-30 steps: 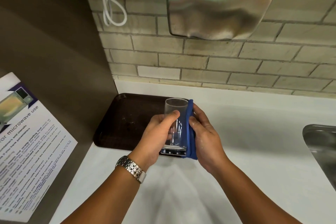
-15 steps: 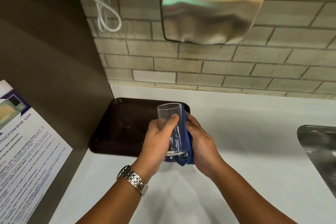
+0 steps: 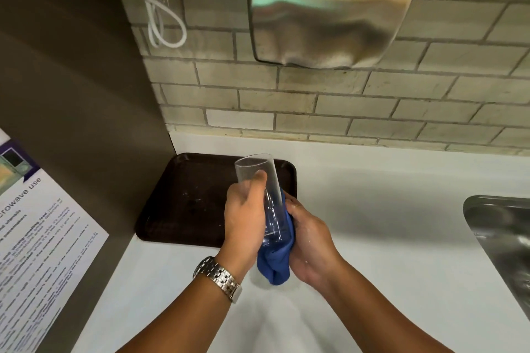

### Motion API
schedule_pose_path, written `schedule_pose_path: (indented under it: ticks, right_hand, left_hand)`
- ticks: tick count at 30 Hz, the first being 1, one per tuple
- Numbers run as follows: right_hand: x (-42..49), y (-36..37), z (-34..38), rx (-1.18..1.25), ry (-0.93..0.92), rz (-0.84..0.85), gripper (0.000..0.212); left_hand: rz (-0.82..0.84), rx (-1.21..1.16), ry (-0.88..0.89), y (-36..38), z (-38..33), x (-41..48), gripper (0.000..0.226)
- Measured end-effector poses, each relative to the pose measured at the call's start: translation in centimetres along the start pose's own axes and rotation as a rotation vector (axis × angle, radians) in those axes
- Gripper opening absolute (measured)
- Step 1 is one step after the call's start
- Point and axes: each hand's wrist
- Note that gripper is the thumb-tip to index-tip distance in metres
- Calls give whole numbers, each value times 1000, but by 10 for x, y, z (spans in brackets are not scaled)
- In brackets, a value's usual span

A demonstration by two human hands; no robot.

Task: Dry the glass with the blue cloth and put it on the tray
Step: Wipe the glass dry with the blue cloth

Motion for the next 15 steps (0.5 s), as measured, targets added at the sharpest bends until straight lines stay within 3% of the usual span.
schedule_pose_path:
  ticks: [4, 8, 12, 15]
  right_hand:
    - [-6, 2, -14, 181, 192, -37, 41]
    - [-5, 3, -12, 292, 241, -32, 44]
    - [-5, 0, -13, 258, 173, -80, 42]
    - [-4, -2, -15, 72, 10, -107, 36]
  left_hand:
    - [-2, 54, 215, 9, -3, -8, 50]
    - [42, 142, 300, 10, 2, -10, 41]
    - [43, 150, 300, 5, 5, -5, 40]
    - [36, 136, 272, 2, 5, 1, 45]
Point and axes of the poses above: each hand's wrist, its own x-axis towards the middle knuckle, its own y-axis out of the palm, z = x × y, and after that the axes turned 1 degree about -y, right-handed
